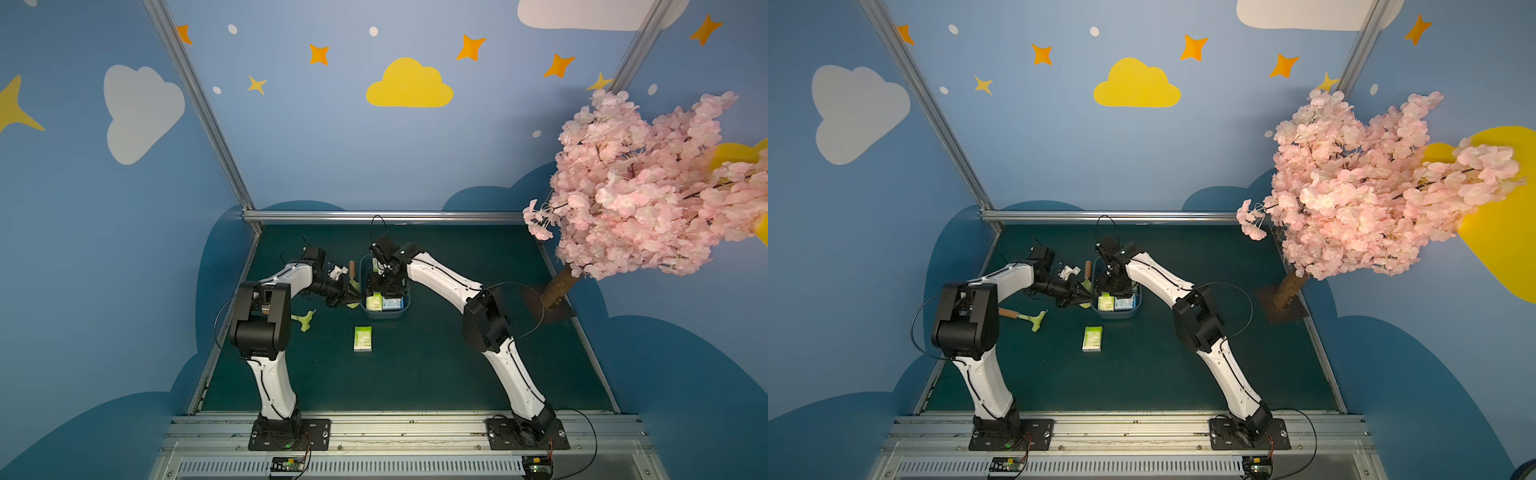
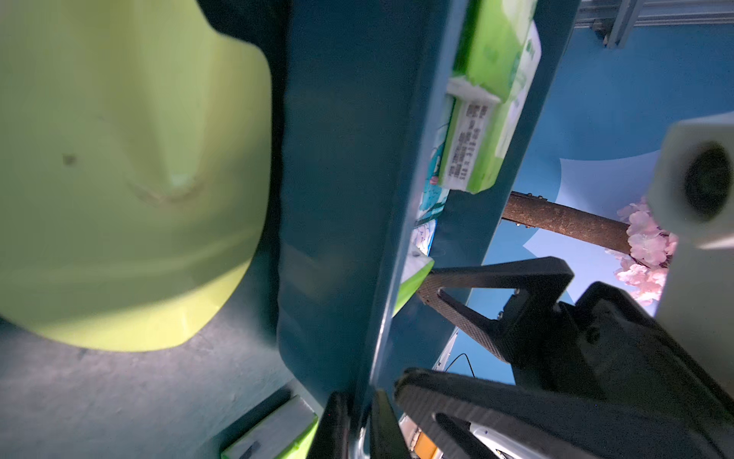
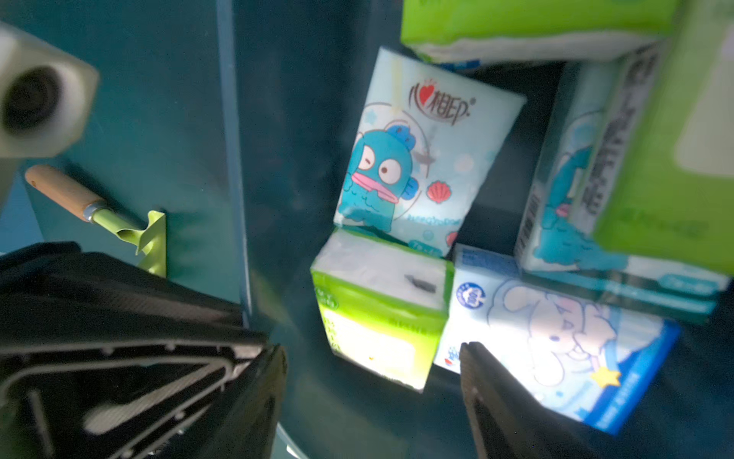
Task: Take the pocket tissues out of the storage box
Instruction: Pick up the pocket tissues from the storage box.
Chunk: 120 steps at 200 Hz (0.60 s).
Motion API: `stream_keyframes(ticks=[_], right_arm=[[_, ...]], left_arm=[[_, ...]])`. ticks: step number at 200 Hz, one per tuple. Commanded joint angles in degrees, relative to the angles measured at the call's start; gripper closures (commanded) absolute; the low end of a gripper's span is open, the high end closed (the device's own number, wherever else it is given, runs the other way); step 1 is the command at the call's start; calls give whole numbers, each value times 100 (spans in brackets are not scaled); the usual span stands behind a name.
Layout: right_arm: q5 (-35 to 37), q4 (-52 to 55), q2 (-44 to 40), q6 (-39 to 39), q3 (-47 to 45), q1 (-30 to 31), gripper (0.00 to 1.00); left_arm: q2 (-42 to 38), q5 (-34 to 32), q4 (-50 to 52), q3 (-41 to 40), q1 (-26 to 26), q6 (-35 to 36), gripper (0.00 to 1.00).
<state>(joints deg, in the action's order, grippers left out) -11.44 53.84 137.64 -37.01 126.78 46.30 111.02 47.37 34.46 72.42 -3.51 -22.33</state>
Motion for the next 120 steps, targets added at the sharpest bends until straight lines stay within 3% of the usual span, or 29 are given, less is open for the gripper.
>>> stream_keyframes(ticks=[1,89,120], right_arm=[[2,65,173,51,191,49,27],[400,213,610,171,402,182,32],[518,236,558,168,397,212,43]], left_arm=[[62,93,-61,-70,-36,0,88],[-39,88,-211,-270,-86,-98,93],[-95,65,-217,-316,-96,-97,94]])
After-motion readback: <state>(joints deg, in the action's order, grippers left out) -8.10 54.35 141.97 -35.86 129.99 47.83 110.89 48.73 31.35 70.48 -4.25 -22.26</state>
